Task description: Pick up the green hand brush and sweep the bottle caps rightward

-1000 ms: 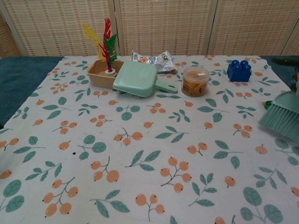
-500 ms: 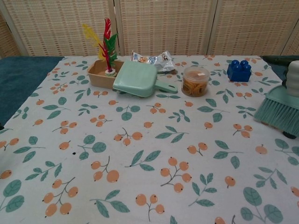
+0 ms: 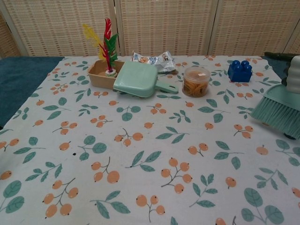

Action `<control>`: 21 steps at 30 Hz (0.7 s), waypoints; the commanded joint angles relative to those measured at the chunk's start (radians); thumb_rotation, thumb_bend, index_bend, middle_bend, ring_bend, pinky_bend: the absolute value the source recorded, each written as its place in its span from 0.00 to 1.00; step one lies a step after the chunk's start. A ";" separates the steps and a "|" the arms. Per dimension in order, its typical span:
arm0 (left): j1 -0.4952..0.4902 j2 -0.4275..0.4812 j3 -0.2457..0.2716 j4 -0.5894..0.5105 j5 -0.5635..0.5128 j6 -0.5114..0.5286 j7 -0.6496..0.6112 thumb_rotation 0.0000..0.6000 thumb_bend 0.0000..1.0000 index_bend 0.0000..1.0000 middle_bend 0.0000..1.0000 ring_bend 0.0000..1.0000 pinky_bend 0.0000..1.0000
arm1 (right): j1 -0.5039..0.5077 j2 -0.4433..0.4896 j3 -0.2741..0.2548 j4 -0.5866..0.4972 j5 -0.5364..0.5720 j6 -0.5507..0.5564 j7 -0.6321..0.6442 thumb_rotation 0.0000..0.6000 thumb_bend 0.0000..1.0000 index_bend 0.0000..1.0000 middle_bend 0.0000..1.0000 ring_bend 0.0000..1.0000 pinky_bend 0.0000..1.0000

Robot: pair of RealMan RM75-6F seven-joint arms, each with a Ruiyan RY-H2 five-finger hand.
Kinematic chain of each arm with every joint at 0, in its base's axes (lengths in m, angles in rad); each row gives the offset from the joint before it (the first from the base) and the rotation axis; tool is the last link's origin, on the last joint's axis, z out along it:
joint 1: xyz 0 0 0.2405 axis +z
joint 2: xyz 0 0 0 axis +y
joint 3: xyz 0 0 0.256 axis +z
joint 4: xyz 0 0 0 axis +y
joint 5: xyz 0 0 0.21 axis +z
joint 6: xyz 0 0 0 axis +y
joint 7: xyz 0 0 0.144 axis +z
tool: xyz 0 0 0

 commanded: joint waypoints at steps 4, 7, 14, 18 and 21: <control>-0.001 -0.005 0.000 0.003 0.002 -0.002 0.007 1.00 0.36 0.00 0.00 0.00 0.14 | -0.035 -0.043 -0.036 0.093 -0.127 0.047 0.030 1.00 0.53 0.99 0.77 0.52 0.00; 0.000 -0.005 0.002 0.003 0.005 0.001 0.009 1.00 0.37 0.00 0.00 0.00 0.14 | -0.062 -0.074 -0.038 0.139 -0.149 0.063 0.034 1.00 0.53 0.99 0.77 0.52 0.00; 0.000 -0.006 0.005 0.005 0.010 0.001 0.012 1.00 0.36 0.00 0.00 0.00 0.14 | -0.099 -0.114 -0.008 0.232 -0.154 0.075 0.011 1.00 0.53 0.99 0.78 0.52 0.00; -0.001 -0.013 0.002 0.011 0.001 -0.006 0.020 1.00 0.36 0.00 0.00 0.00 0.14 | -0.107 -0.151 0.026 0.304 -0.140 0.072 0.008 1.00 0.53 0.99 0.78 0.52 0.00; -0.004 -0.020 -0.002 0.015 -0.009 -0.017 0.031 1.00 0.36 0.00 0.00 0.00 0.14 | -0.102 -0.179 0.052 0.363 -0.131 0.063 0.022 1.00 0.53 0.99 0.78 0.52 0.00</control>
